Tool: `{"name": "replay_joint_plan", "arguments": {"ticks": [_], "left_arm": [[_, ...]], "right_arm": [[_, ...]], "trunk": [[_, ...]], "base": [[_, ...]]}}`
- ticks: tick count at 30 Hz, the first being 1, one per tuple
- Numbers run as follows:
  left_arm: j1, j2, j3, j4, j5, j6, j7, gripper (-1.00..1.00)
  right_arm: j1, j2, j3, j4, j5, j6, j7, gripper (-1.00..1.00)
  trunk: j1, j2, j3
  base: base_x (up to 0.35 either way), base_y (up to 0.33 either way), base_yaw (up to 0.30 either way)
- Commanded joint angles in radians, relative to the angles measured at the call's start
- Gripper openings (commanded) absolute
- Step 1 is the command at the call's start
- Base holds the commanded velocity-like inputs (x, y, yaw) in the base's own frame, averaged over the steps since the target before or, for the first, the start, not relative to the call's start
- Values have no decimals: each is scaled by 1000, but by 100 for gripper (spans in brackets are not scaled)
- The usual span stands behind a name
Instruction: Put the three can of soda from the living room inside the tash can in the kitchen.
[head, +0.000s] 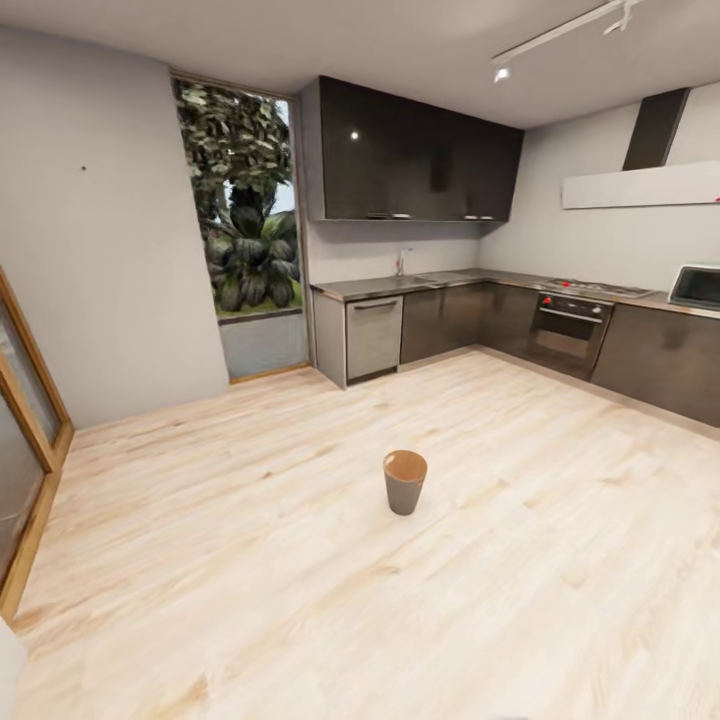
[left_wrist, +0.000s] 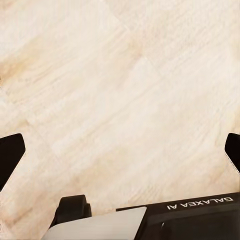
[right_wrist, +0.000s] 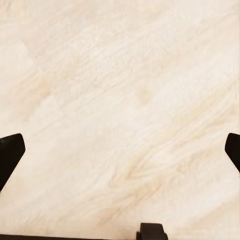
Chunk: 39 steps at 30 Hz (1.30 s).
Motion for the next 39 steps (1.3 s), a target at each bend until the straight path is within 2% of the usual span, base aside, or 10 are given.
{"name": "replay_joint_plan", "arguments": {"ticks": [1, 25, 29, 33, 34, 35, 36, 39], "left_arm": [[0, 0, 0, 0, 0, 0, 0, 100], [0, 0, -1, -4, -1, -2, 0, 100], [0, 0, -1, -6, -1, -2, 0, 100], [0, 1, -1, -27, -1, 0, -3, 100], [0, 2, -1, -54, 0, 7, -5, 100], [0, 2, -1, -74, 0, 14, -6, 100], [0, 2, -1, -124, 0, 44, -7, 100], [0, 4, 1, -222, 1, 126, -10, 100]], "right_arm": [[0, 0, 0, 0, 0, -1, 0, 100], [2, 2, 3, -2, 1, -3, 0, 100], [0, 5, 3, -49, 1, 18, -2, 100], [1, 8, 7, -189, 1, 133, -4, 100], [1, 8, 15, -263, 2, 207, -4, 100], [1, 8, 20, -303, 2, 247, -5, 100], [1, 9, 31, -379, 1, 318, -6, 100], [1, 9, 53, -469, 1, 397, -8, 100]], "trunk": [[0, 0, 0], [0, 0, -4], [0, 0, -10], [0, 0, -16], [0, 0, -17], [0, 0, -19], [0, 0, -21], [0, 0, -25]], "base": [[344, 0, -1], [344, 0, -6], [344, 0, -3], [344, 0, -1], [344, 0, 0], [344, 0, 0], [344, 0, 0], [344, 0, 0]]}}
